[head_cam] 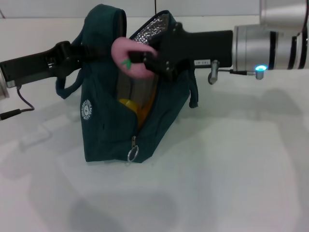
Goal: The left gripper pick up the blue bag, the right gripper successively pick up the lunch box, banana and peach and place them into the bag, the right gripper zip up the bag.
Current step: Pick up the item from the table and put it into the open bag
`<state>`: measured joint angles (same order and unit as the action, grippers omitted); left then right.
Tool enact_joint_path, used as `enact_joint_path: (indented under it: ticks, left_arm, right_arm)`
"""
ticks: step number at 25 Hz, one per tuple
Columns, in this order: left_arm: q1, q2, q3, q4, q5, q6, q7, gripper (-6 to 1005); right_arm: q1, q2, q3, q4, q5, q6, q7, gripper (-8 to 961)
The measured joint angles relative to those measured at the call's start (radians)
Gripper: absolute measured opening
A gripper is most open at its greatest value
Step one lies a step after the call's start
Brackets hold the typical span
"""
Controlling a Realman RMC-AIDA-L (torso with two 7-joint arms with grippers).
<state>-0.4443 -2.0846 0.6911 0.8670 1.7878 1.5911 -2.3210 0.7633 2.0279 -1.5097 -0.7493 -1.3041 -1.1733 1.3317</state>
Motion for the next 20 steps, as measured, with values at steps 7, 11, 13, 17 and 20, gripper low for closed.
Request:
enact_joint_path:
  ticks: [7, 11, 13, 17, 20]
  left_arm:
    - [-0.001, 0.001, -0.003, 0.000, 0.000, -0.003, 0.002, 37]
    - [-0.001, 0.002, -0.005, 0.000, -0.001, -0.006, 0.002, 37]
    - [-0.001, 0.002, -0.006, -0.001, -0.002, -0.014, 0.002, 37]
    - [0.005, 0.002, -0.007, -0.002, -0.003, -0.023, 0.002, 36]
    - [0.007, 0.002, -0.007, -0.002, -0.003, -0.023, 0.002, 36]
  right_arm:
    - [-0.011, 0.000, -0.020, 0.001, 0.001, 0.002, -0.005, 38]
    - [-0.024, -0.003, -0.020, 0.001, 0.001, 0.005, 0.001, 101]
    - [-0.036, -0.005, -0.020, 0.000, 0.001, 0.005, 0.003, 178]
    - [-0.052, -0.009, -0.019, -0.005, -0.001, -0.011, 0.005, 348]
    - [-0.080, -0.011, -0.008, -0.012, -0.002, -0.032, 0.005, 490]
